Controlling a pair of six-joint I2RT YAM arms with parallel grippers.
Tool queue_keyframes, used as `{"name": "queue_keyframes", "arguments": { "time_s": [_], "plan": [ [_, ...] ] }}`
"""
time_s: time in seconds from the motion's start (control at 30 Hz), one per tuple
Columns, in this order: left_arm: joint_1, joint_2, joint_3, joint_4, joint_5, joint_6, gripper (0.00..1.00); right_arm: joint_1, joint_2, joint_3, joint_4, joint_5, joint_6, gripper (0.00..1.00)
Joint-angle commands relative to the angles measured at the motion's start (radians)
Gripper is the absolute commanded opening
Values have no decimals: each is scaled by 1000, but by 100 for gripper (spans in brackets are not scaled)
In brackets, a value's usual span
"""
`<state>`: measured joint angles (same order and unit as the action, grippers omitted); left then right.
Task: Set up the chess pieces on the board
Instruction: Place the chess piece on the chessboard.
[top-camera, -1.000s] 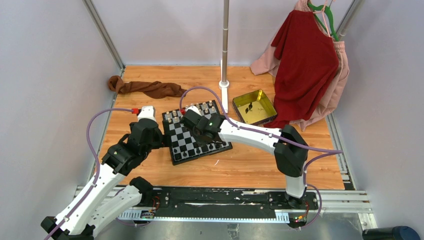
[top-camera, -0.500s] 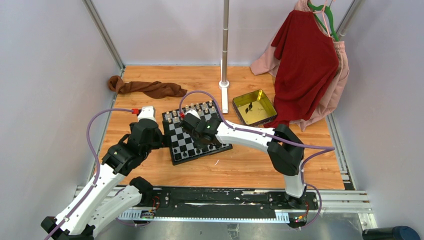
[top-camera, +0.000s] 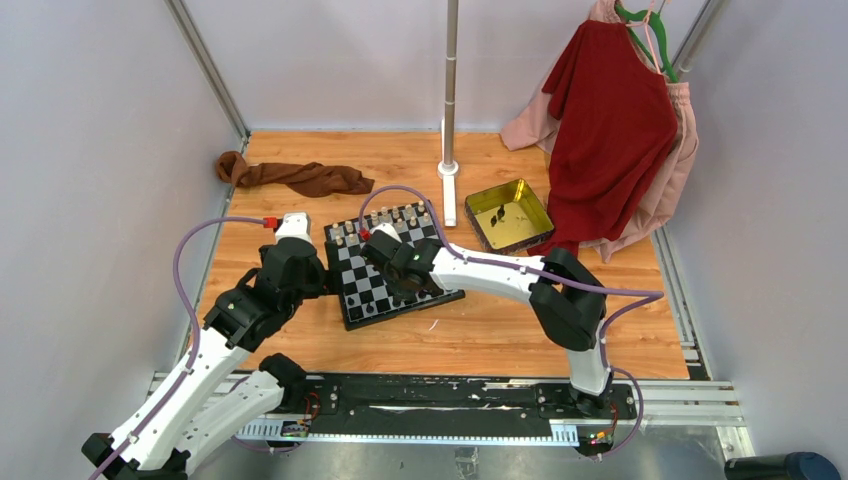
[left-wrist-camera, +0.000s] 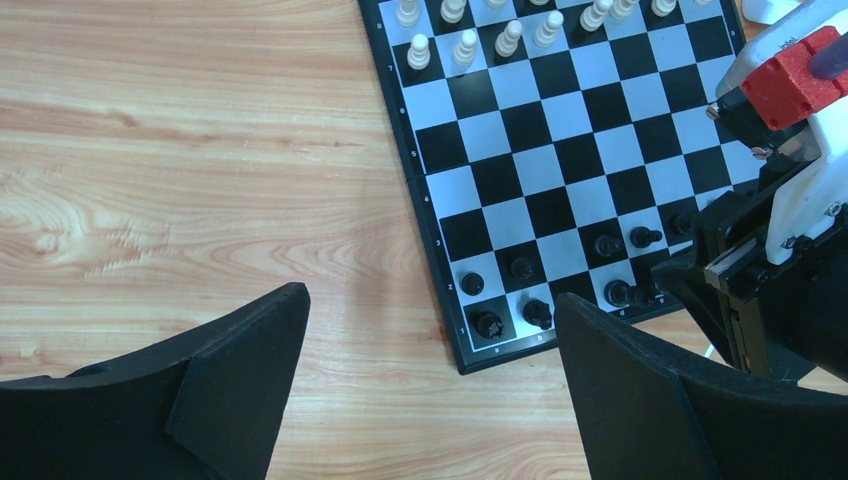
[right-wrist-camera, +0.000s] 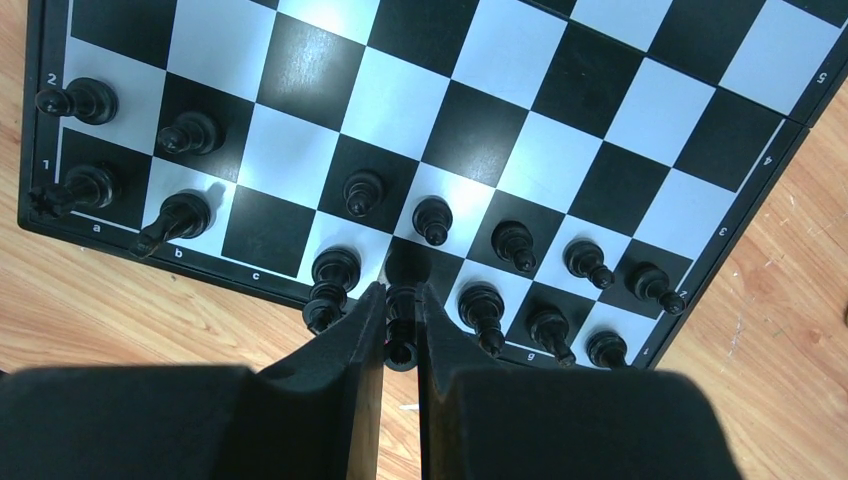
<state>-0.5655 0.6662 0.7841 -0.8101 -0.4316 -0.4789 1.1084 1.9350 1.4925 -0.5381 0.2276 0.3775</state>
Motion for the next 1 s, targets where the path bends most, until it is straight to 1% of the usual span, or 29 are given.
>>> {"name": "queue_keyframes", "arguments": {
  "time_s": [0.0,0.97],
  "plan": [
    [-6,-7,-13,5,-18,7,99,8,19,-20,11,1,-7,0],
    [-7,7,-14,5,-27,5,99,-22,45,-21,24,-28,-30,0]
  ]
}}
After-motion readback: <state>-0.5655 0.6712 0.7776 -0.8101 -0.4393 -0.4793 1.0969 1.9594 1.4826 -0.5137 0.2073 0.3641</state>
